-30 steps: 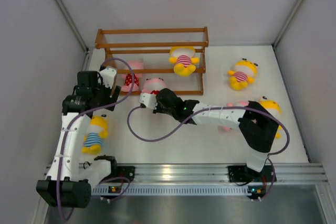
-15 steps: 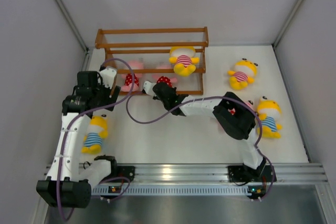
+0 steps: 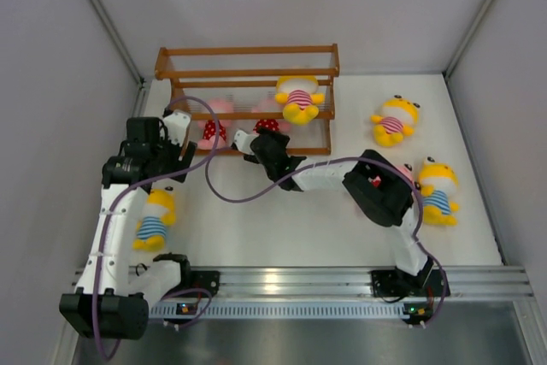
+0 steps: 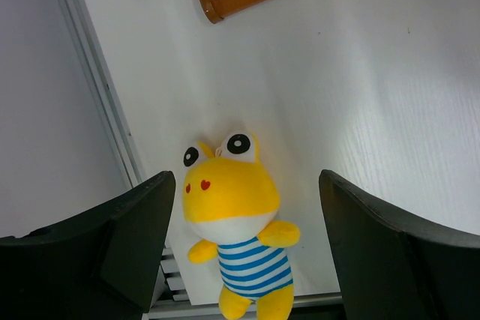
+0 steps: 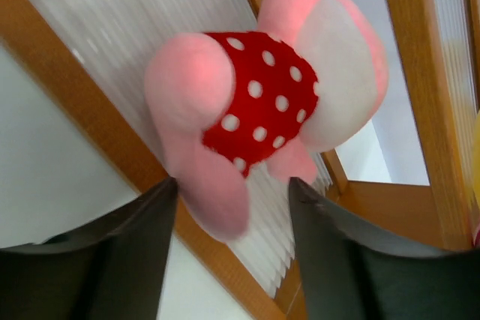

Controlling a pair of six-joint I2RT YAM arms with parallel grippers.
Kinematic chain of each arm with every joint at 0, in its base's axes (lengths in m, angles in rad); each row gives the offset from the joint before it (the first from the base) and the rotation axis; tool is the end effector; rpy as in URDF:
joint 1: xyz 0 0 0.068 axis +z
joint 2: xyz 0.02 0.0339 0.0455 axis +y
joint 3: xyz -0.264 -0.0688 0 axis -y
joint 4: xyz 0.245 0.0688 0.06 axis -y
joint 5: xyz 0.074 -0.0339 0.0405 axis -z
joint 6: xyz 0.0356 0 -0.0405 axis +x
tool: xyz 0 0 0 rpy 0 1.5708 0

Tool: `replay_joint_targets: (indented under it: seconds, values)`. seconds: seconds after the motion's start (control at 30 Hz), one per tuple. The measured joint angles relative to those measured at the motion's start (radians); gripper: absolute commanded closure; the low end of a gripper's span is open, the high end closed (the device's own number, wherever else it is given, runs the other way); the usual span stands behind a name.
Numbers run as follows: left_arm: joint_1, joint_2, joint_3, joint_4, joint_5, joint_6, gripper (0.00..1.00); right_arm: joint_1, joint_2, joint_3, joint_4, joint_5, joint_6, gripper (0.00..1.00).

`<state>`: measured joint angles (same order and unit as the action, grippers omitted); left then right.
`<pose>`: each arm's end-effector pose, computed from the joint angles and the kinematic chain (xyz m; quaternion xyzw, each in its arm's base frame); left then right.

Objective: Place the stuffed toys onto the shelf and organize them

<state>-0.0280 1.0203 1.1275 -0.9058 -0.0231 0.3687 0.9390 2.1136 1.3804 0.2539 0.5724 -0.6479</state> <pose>0.1955 -0.0047 0.3459 0.1783 0.9090 0.0744 0.3693 0.2936 0.3685 0.1722 -0.4817 0.6796 -0.1665 0.5277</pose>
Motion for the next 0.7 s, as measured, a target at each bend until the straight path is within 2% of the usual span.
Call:
replay_joint_targets:
  seconds: [0.17,0.33,0.47,0.57,0.7]
  values:
    - [0.0,-0.003,-0.01,-0.002,0.005,0.0,0.16,0.023,-0.119,-0.123,-0.017,0.002,0.009,0.21]
    - [0.0,-0.011,-0.012,-0.003,0.007,0.0,0.16,0.099,-0.359,-0.174,-0.174,-0.002,0.127,0.2]
    - [0.0,-0.024,-0.019,-0.004,0.007,0.0,0.16,0.141,-0.566,-0.175,-0.382,-0.008,0.365,0.21]
    - [0.0,-0.03,-0.021,-0.005,0.021,0.0,0.16,0.136,-0.681,-0.208,-0.551,0.012,0.628,0.19]
    - [0.0,-0.034,-0.025,-0.006,0.035,0.0,0.16,0.1,-0.751,-0.307,-0.8,0.033,1.015,0.18]
